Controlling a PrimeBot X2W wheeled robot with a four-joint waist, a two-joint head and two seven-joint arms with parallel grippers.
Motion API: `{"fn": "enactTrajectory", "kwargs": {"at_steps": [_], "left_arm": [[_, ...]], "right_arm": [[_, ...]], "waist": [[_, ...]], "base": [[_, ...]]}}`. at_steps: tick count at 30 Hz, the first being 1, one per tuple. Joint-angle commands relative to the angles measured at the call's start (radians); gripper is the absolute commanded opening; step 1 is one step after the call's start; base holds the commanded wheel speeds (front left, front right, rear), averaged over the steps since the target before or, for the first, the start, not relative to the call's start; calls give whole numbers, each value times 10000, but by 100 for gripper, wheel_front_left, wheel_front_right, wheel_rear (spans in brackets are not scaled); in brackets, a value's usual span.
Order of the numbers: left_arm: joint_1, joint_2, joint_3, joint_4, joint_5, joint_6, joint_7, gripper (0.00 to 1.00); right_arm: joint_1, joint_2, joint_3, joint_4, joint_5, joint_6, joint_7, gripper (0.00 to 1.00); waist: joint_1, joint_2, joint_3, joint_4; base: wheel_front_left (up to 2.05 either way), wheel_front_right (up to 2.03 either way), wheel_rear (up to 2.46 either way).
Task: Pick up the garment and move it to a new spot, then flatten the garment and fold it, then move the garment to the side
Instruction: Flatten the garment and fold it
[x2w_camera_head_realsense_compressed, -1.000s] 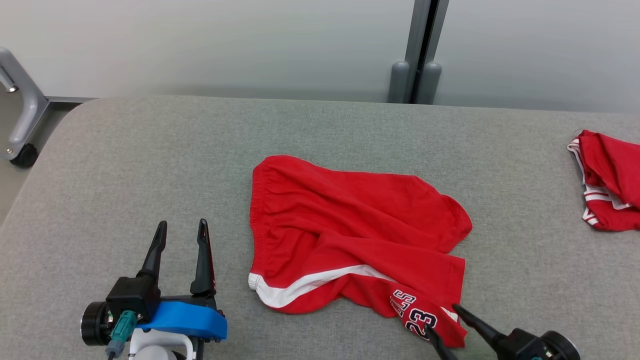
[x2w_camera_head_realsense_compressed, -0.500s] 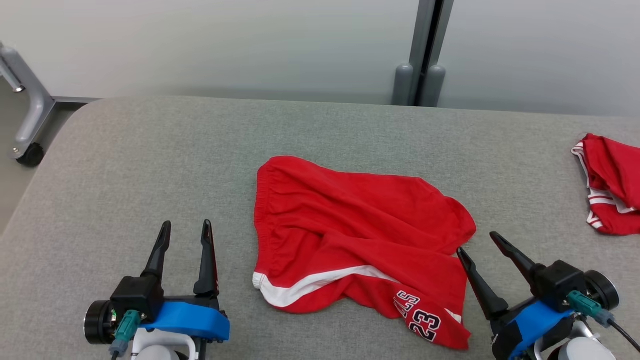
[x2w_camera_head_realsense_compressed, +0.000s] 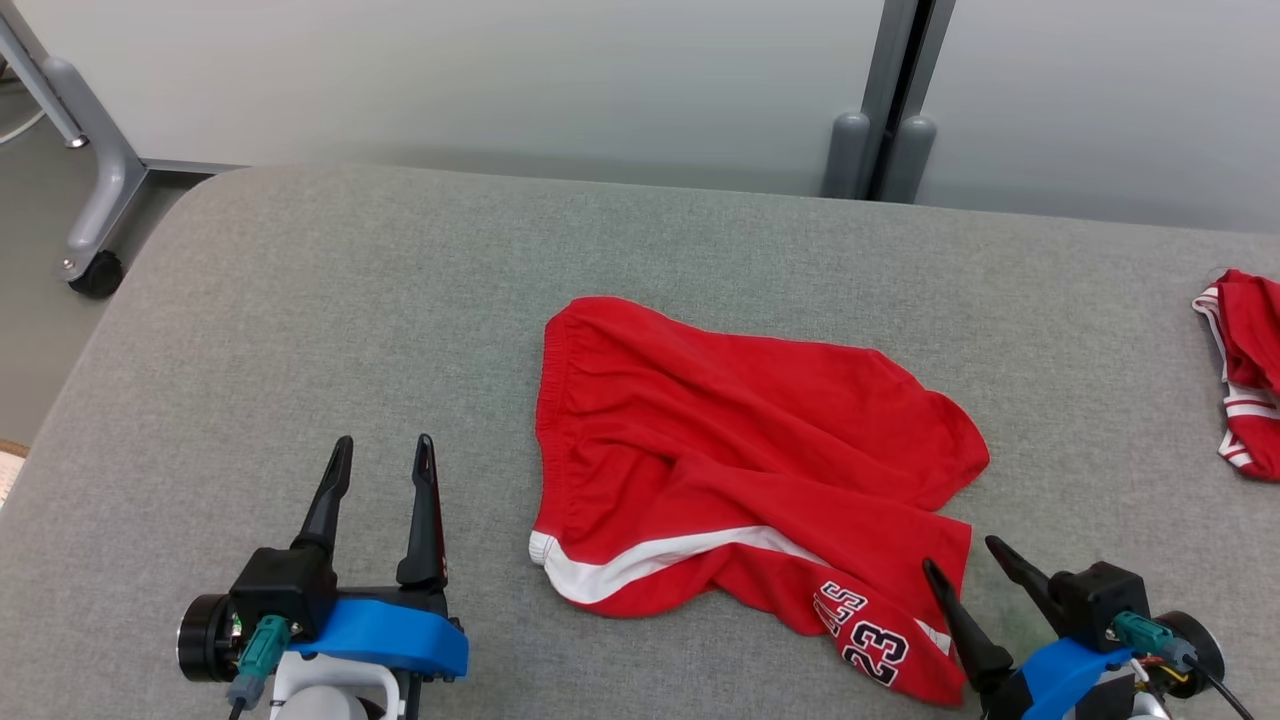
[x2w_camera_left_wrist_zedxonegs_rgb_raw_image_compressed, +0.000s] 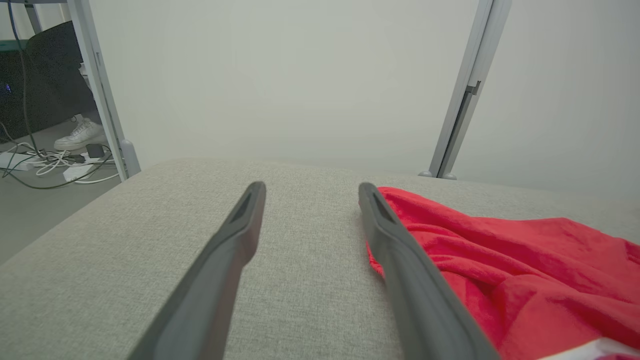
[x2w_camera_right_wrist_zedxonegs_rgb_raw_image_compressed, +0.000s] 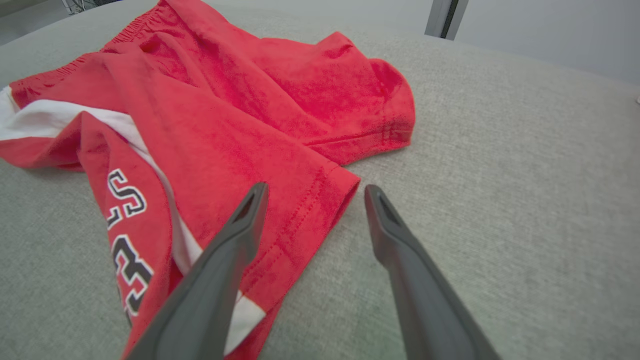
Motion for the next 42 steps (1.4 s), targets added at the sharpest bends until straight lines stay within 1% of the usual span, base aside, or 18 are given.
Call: {"fn": "enactTrajectory", "kwargs": {"at_steps": [1,16,17,18,21,25,34,37,42], "left_arm": [[-185,-14,-24,-26,-12,29,-24,100],[-375,-15,-157,47,55,-10,-24,100],[-367,-15,-146,54,61,-16,-24,100],[-352,-15,-130,61,65,-20,-24,100],[-288,-15,-120,74,60,-16,-24,100],[-346,-16,-181,108,48,-30,-24,100],[-351,-16,-193,151,81,-35,-24,100],[-258,-17,-189,168,76,-41,-24,100],[-91,-16,-149,186,31,-4,-24,100]], "right_arm": [[-28,77,0,148,99,4,-84,100],[-869,222,574,1279,553,4,-540,100],[-927,223,595,1330,566,4,-567,28],[-980,250,621,1395,598,4,-604,0],[-1235,364,666,1657,725,4,-680,0],[-1881,360,537,1888,731,4,-931,0],[-3369,142,208,2129,707,4,-1180,0],[-3429,137,279,2182,761,4,-1213,0],[-2680,261,643,1826,940,4,-1230,0]], "waist": [[0,0,43,12],[0,0,231,166],[0,0,233,175],[0,0,235,179],[0,0,247,179],[0,0,251,213],[0,0,77,244],[0,0,-25,243],[0,0,-191,156]], "base": [[0,0,0],[0,0,0],[0,0,0],[0,0,0],[0,0,0],[0,0,0],[0,0,0],[0,0,0],[0,0,0]]}}
